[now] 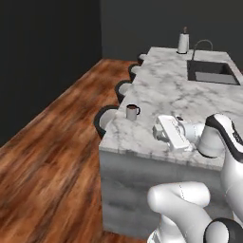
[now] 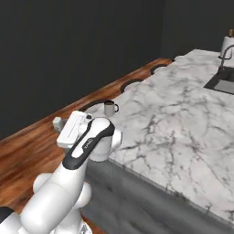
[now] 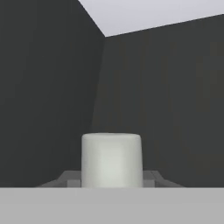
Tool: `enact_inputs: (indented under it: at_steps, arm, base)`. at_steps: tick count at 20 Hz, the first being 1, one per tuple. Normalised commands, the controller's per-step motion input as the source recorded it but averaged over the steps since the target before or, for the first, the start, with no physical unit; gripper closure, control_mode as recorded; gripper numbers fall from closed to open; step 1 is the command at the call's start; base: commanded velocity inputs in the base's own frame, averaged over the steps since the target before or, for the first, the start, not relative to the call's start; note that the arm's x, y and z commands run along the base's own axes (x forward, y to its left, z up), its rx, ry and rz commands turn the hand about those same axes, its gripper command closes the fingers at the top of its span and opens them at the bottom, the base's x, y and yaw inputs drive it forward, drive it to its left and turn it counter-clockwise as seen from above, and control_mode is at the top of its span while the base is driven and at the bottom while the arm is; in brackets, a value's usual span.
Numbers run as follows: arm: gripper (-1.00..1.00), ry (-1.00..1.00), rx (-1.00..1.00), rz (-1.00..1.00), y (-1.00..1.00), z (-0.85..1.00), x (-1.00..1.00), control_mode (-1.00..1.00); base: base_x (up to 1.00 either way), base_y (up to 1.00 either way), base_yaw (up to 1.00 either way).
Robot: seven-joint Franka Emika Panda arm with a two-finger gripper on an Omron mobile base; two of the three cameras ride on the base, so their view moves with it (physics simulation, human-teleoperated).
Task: Pick up the marshmallow and place it in the cup of hot chocolate on the dining counter.
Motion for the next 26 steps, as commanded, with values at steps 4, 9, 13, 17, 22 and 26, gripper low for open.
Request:
enact_inputs:
  at_steps: [4,9,13,17,22,26]
  arm:
    - [1.0,0.0,0.0,0.0,0.0,0.0,0.0,1.0]
    - [1.0,0.0,0.0,0.0,0.0,0.0,0.0,1.0]
    - [1.0,0.0,0.0,0.0,0.0,0.0,0.0,1.0]
    - [1.0,0.0,0.0,0.0,0.0,0.0,0.0,1.0]
    - [1.0,0.0,0.0,0.0,0.0,0.0,0.0,1.0]
    - [1.0,0.0,0.0,0.0,0.0,0.0,0.0,1.0]
  base:
    - [0.26,1.0,-0.39]
    - [0.35,1.0,-0.4]
    - [0.39,1.0,-0.41]
    - [0.29,1.0,-0.48]
    - [0.25,0.95,-0.65]
    - [0.36,0.77,-0.76]
